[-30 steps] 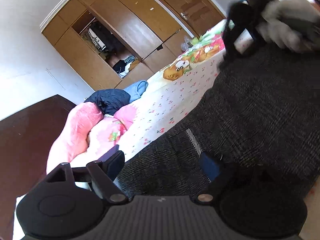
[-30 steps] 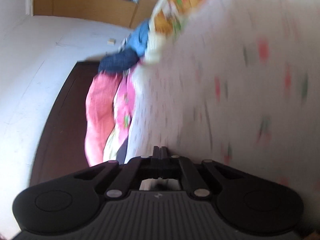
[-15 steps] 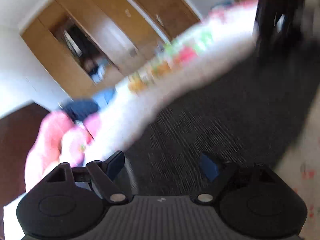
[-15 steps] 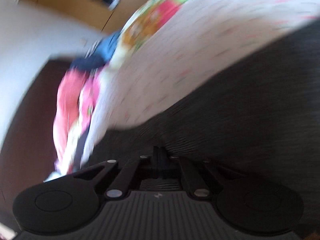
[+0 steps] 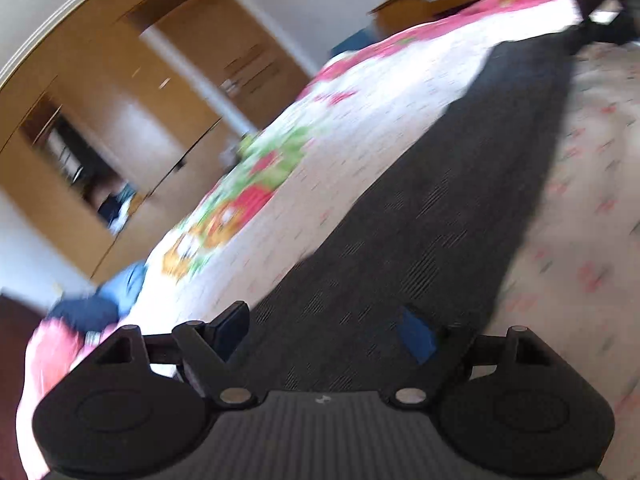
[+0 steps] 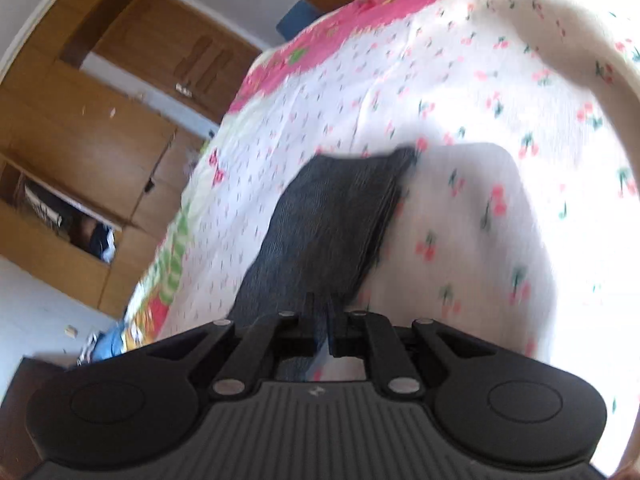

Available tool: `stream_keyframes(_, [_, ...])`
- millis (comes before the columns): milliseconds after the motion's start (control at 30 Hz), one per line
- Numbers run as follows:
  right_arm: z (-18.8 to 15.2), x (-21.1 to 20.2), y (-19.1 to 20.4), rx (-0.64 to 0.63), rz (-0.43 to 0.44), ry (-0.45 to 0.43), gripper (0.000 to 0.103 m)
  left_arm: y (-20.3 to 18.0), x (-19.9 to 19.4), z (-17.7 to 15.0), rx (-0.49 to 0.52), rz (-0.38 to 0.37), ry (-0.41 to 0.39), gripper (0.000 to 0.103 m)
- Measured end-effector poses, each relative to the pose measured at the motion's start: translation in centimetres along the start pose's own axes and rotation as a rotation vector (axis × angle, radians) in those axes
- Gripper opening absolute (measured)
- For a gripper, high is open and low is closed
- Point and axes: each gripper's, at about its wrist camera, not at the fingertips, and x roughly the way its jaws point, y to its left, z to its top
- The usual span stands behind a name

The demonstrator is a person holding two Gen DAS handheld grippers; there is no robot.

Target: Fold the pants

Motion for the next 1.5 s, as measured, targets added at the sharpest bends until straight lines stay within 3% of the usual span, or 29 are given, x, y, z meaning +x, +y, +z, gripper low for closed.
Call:
stream_keyframes(67, [1.2,0.9,-1.2,0.066,0.019,-0.025,0.011,-1.1,-0.1,1.6,0.019,-0.028,-0.013,0.094])
stream_keyframes(167, [1.9,3.1,-2.7,0.166,0.056,0.005,0.013,-2.4,0.3,3.4,0.035,-0.053,-0.013,0.094])
stream_keyframes(267, [2.6,3.2,-2.3,0.117,0.071,-0.032,0.004,-3.0,0.7,4.5,0.058,-0.064,-0.026,0.094])
stream_keyframes(333, [3.1,2.2,-3.0,0.114,0.034,-0.071,0.003,-3.2,1.1,5.0,0.065,-0.060,-0.041,0.094])
stream_keyframes(400, [2.8,1.6,-4.5,0.175,0.069,-0.067,0.003,-3.6,1.4,5.2,0.059,-0.059,-0.042,0.094])
stream_keyframes(467, [2.3,0.3,-5.2,0.218,0.116,-0.046,0.008,-3.7,2.1,5.2,0.022,-0.079,-0.026,0.094])
stream_keyframes(533, [1.3,-0.3,-4.2,0.202,0.089,-0.033,0.013,-3.6,2.2,4.9,-0.026,-0.093,-0.010,0.094])
stream_keyframes(633, [0.2,0.0,-3.4,0.142,0.070,-0.046,0.036,-3.5,2.2,5.0,-0.046,-0.091,-0.009,0.094])
stream_keyframes(767, [0.1,2.1,-2.6,0.183,0.074,-0.014,0.040,-3.9,2.2,5.4,-0.031,-0.093,-0.014,0.094])
stream_keyframes(833, [0.0,3.5,-2.0,0.150,0.080,-0.013,0.036,-4.1,2.1,5.6,-0.042,-0.095,-0.018,0.094])
stream_keyframes(933, [0.2,4.8,-2.6,0.210,0.080,-0.032,0.023,-4.3,2.2,6.1,-0.054,-0.109,-0.029,0.094])
stream_keyframes(1100, [0.7,4.6,-2.7,0.255,0.189,-0.048,0.025,-4.7,2.9,6.5,-0.036,-0.121,-0.042,0.094])
stream_keyframes(1233, [1.6,5.8,-3.9,0.324,0.178,-0.005,0.023,-4.6,3.2,6.5,-0.046,-0.129,-0.045,0.094])
stream_keyframes(1333, [1.9,4.3,-3.8,0.224,0.146,-0.046,0.024,-4.2,3.3,6.5,-0.062,-0.125,-0.048,0.094])
stream_keyframes(1400, [2.0,4.7,-4.1,0.232,0.152,-0.036,0.024,-4.2,3.7,6.3,-0.078,-0.135,-0.047,0.094])
stream_keyframes(1433, [2.2,5.2,-3.9,0.219,0.158,-0.018,0.022,-4.4,4.0,6.2,-0.081,-0.139,-0.040,0.094])
stream_keyframes(1500, [2.4,6.2,-3.4,0.216,0.138,0.018,0.006,-4.7,4.4,6.2,-0.089,-0.134,-0.031,0.094])
